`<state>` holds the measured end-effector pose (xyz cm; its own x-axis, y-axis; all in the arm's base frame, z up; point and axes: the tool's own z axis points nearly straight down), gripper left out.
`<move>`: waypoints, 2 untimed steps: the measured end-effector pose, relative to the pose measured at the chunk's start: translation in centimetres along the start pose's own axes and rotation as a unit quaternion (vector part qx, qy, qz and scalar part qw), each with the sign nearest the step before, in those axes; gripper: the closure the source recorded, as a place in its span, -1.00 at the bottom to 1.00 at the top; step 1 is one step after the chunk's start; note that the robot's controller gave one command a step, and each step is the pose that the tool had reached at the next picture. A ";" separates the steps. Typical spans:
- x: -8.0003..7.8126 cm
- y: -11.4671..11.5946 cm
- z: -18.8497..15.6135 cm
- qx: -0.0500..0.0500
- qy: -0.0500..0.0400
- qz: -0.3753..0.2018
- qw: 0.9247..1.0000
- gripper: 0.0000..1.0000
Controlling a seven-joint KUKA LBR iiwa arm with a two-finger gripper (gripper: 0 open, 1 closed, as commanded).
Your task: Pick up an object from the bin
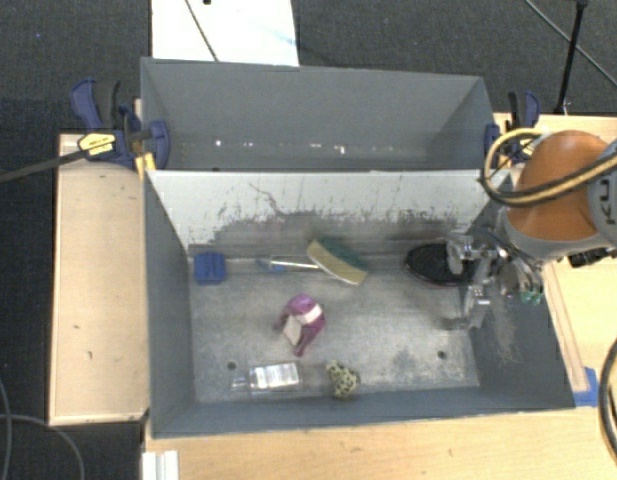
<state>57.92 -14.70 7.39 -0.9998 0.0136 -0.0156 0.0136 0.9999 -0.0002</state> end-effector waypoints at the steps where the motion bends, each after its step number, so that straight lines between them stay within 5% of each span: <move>1: 1.4 1.9 -0.4 0.002 -0.004 0.100 0.995 -1.00; 2: 5.8 -0.4 -0.1 -0.001 0.003 0.068 0.998 -1.00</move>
Offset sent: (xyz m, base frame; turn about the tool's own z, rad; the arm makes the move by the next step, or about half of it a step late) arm -0.0209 0.0205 -0.0039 0.2001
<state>52.12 -14.99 7.38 -0.9888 0.1490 -0.0090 0.1489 0.9888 0.0032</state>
